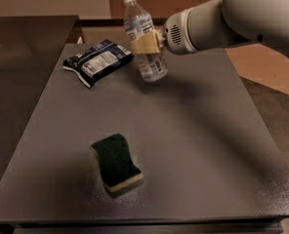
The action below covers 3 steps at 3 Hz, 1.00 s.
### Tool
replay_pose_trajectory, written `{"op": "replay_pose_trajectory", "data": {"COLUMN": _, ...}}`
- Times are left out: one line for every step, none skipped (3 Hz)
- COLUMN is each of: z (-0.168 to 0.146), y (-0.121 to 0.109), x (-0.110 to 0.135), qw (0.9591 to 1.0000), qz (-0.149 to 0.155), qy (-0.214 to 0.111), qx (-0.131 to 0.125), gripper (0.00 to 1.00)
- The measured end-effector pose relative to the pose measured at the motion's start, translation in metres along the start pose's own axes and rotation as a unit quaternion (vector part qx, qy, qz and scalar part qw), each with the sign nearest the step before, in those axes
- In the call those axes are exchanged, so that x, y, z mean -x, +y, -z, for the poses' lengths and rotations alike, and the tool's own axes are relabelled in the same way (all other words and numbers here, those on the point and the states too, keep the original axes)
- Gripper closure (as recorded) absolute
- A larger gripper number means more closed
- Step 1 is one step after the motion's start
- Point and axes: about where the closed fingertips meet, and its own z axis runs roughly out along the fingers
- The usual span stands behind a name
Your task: Place blue plastic bottle upright
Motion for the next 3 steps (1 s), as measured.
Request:
{"op": "replay_pose_trajectory", "data": {"z": 0.002, "y": -0.003, "x": -0.006, "qw": 0.9992, "qz": 0.037, "qy": 0.016, "qx": 0.001, "gripper": 1.0}}
{"op": "replay_pose_trajectory", "data": {"z": 0.009, "y": 0.003, "x": -0.016, "qw": 0.9952, "qz": 0.083, "qy": 0.051, "qx": -0.006, "gripper": 1.0}}
{"op": "replay_pose_trajectory", "data": {"z": 0.019, "y": 0.01, "x": -0.023, "qw": 0.99, "qz": 0.11, "qy": 0.087, "qx": -0.017, "gripper": 1.0}}
